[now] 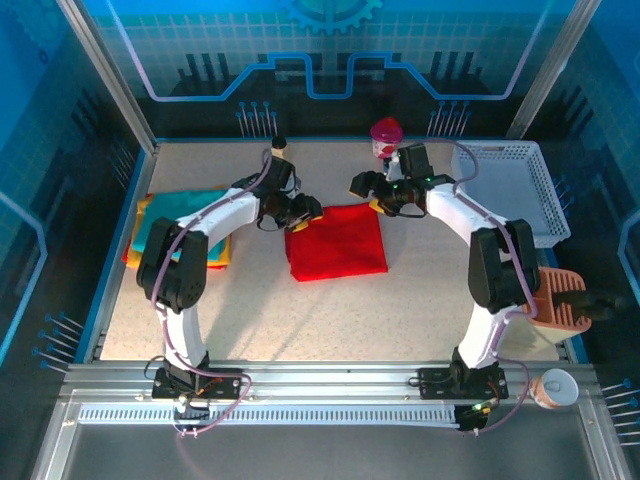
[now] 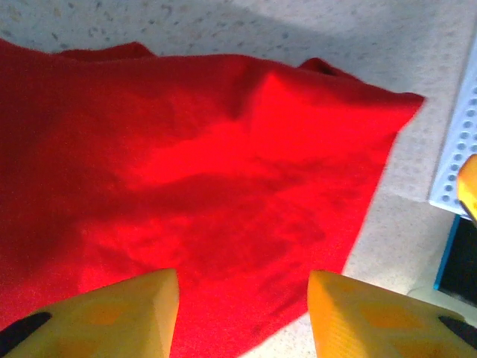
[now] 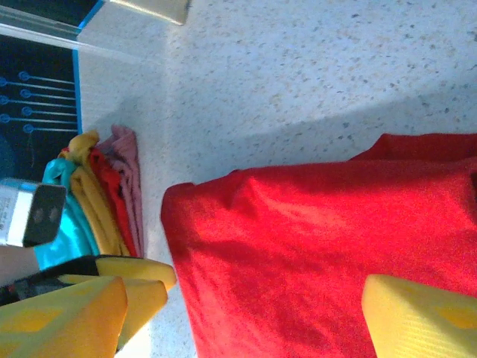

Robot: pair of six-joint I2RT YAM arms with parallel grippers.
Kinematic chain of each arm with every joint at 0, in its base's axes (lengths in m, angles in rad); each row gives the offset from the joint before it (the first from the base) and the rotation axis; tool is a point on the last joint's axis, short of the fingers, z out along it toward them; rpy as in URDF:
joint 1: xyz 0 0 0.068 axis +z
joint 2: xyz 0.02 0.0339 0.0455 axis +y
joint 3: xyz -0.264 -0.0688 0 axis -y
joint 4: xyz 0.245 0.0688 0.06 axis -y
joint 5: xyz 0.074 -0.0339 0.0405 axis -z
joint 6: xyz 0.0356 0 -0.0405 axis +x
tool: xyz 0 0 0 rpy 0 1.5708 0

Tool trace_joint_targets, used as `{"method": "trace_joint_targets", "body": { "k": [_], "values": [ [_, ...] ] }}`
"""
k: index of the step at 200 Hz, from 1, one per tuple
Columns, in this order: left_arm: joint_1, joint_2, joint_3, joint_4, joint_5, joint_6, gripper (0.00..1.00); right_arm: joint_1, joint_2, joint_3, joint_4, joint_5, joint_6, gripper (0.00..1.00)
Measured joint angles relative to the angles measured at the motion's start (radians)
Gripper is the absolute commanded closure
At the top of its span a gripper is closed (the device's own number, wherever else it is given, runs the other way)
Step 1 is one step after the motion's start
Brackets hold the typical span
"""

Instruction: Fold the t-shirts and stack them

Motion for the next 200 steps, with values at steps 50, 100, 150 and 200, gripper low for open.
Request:
{"method": "trace_joint_targets", "body": {
  "k": [50,100,150,200],
  "values": [
    [0.011,0.084,-0.017,0.071,0.003,-0.014,0.51,-0.005,0.146,-0.016,0.13,-0.025,0.039,0.17],
    [0.062,0.103,-0.084,0.131,0.026,-0.013,0.52,-0.02,0.204,-0.066,0.254,-0.073,0.05,0.18],
    [0.076,0.1,-0.089,0.129,0.045,-0.004,0.54,-0.024,0.188,-0.086,0.27,-0.086,0.04,0.17],
    [0.097,-0.104,-0.204,0.047,0.043,0.038,0.49,-0.024,0.027,-0.12,0.162,-0.083,-0.009,0.17]
  ]
}}
